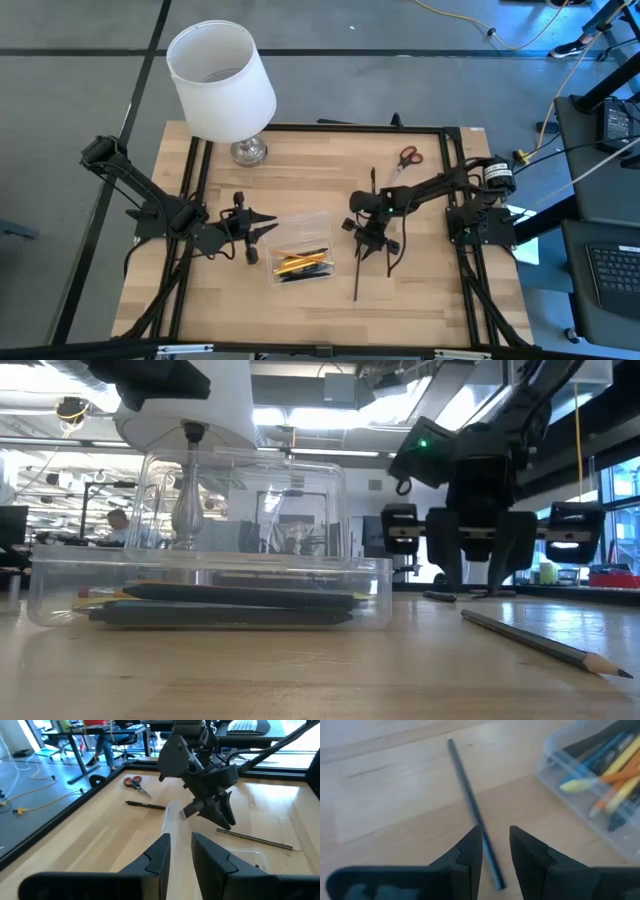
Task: Pick & place school supplies into a supply box
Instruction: Put the black pencil into the transparent supply box
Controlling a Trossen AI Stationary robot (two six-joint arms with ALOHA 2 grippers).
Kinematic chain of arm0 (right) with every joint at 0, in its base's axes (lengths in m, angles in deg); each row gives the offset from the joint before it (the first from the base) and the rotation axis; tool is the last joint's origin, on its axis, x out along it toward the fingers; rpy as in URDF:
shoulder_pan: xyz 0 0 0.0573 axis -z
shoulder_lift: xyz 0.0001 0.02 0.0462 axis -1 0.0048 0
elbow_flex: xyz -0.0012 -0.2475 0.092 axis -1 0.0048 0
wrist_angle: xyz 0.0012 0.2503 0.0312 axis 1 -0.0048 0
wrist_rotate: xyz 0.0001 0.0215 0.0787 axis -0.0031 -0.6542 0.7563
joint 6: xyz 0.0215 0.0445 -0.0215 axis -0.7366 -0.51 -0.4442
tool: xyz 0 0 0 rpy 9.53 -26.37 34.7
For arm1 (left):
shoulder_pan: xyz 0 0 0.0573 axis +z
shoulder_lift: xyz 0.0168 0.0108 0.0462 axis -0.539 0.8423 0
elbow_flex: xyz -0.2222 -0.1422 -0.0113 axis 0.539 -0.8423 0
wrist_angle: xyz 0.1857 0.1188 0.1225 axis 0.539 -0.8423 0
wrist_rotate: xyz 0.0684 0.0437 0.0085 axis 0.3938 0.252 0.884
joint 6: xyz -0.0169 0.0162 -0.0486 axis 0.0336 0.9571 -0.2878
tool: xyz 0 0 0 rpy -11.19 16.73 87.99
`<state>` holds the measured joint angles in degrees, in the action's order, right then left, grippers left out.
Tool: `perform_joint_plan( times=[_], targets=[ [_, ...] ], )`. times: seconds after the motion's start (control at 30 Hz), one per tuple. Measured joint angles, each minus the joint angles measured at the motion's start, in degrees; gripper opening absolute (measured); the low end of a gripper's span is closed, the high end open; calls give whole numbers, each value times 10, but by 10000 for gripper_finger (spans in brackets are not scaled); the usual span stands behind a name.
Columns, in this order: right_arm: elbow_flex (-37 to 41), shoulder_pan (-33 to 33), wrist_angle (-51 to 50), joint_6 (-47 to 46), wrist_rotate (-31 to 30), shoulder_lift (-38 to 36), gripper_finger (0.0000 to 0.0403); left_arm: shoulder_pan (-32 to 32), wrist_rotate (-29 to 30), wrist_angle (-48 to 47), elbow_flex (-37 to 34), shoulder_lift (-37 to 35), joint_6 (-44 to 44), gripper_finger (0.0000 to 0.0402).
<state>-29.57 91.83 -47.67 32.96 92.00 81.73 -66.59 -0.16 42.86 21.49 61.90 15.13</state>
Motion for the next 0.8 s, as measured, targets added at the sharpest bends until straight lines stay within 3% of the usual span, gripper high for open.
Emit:
perform_joint_plan(
  times=[0.27, 0.8],
  targets=[
    [43, 3, 120, 1, 5, 3, 101, 0, 8, 0, 0, 0, 0, 72],
    [54, 3, 145, -45, 6, 45, 101, 0, 10, 0, 0, 0, 0, 72]
  ],
)
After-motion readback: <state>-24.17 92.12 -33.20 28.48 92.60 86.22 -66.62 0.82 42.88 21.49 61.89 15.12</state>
